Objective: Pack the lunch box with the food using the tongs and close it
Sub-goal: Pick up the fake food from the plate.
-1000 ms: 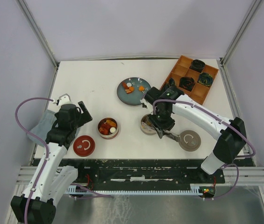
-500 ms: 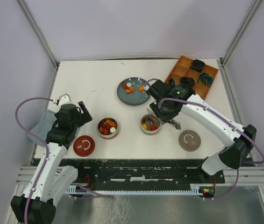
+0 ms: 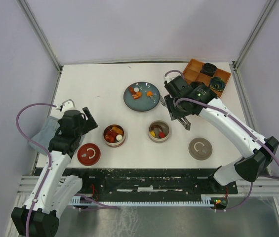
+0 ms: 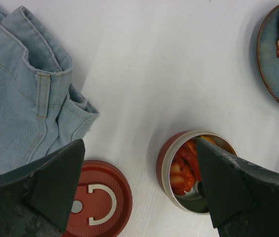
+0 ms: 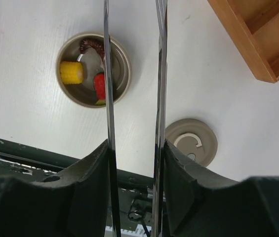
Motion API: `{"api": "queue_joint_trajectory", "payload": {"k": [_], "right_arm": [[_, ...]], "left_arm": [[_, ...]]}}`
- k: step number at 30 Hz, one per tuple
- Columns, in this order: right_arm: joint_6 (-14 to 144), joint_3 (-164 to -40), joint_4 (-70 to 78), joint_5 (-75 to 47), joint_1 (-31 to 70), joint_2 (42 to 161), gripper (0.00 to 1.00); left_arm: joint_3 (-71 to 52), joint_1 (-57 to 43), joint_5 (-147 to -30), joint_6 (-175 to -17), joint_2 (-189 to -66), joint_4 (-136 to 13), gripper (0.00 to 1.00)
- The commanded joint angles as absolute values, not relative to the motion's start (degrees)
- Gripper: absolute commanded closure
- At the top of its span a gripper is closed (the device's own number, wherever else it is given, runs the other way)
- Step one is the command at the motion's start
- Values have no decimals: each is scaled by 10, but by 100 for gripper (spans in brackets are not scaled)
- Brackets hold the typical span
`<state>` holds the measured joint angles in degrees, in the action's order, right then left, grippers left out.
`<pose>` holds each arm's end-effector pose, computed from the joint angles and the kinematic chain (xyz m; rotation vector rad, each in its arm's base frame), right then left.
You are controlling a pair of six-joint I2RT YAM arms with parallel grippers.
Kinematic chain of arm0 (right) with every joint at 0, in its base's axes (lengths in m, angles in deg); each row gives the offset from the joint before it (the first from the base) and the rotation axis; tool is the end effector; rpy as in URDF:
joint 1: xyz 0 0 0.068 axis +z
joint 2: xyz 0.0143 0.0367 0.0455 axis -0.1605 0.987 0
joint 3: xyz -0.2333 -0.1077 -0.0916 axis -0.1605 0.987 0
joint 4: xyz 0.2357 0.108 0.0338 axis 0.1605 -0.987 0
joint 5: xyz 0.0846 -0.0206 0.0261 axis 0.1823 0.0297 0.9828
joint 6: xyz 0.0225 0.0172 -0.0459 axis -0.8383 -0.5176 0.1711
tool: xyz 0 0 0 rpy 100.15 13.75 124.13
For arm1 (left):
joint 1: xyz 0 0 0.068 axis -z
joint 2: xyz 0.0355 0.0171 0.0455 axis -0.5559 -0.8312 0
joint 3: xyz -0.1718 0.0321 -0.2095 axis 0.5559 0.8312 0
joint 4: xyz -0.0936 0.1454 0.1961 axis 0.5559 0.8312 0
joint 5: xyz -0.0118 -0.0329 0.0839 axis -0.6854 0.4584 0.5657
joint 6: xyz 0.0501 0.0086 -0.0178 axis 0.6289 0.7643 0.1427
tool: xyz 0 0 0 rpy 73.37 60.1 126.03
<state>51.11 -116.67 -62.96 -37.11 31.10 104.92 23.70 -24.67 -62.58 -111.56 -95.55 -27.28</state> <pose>0.2227 0.1768 0.3647 -0.3531 2.5663 0.0370 0.1621 -0.0152 0.2722 -0.5133 2.1115 -0.0285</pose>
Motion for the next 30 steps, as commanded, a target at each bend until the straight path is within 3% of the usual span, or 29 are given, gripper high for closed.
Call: {"api": "queue_joint_trajectory", "payload": {"k": [1,30], "right_arm": [[495,-1174,-579,-336,311,1052,50],[508,-1417,-531,-263,311,1343,49]], "left_arm": [[236,-248,-626,-1106,-952,-303,0],[236,-248,-622,-1107,-946,-302,0]]}}
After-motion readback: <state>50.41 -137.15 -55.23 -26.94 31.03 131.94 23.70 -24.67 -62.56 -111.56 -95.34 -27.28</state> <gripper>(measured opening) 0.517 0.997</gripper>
